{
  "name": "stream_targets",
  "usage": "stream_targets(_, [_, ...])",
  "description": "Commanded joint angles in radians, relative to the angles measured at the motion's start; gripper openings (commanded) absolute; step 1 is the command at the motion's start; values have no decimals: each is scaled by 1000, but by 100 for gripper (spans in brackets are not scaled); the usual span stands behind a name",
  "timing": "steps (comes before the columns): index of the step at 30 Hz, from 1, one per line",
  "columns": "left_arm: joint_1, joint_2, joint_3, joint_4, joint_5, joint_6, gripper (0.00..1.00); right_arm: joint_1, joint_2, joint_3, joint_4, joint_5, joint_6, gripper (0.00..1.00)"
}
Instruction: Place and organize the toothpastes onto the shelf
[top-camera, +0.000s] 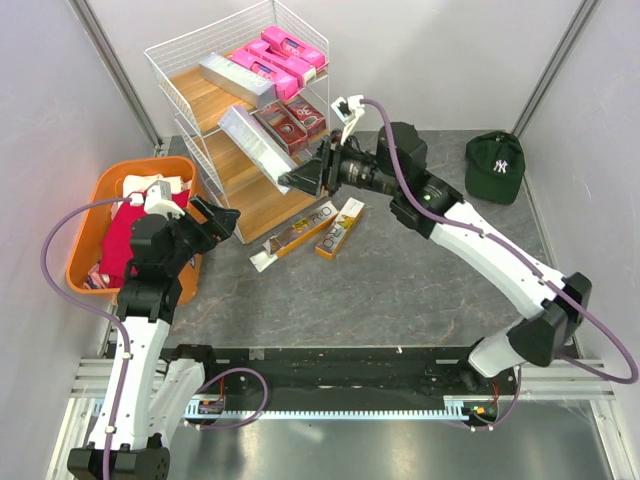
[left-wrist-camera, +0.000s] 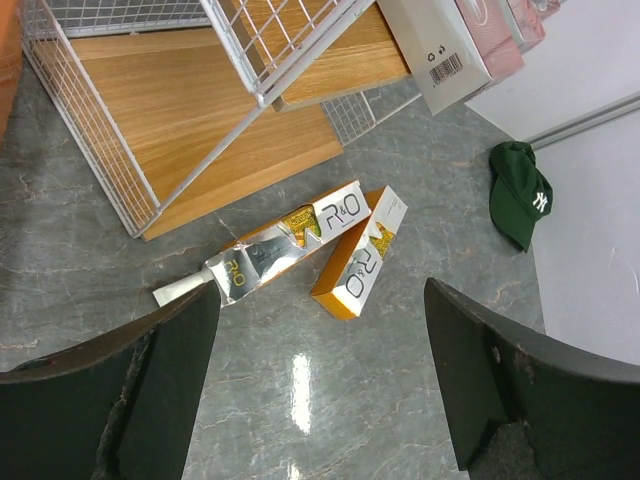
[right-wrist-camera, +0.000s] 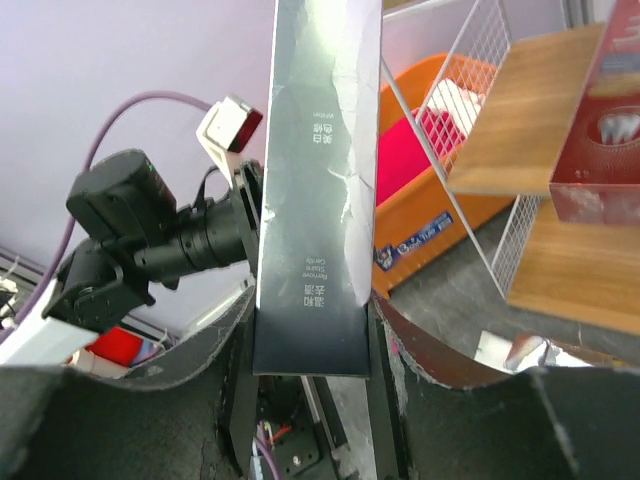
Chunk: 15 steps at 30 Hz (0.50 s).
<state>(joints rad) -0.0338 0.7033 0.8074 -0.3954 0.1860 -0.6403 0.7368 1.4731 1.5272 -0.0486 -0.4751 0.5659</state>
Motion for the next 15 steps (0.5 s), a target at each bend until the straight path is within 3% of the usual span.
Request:
stream_targets(1, [5, -2, 9, 16, 3, 42, 89, -4, 97, 154, 84, -23, 29, 35])
stream_targets(15, [5, 2, 12, 20, 39, 48, 88, -28, 397, 467, 165, -106, 261, 36])
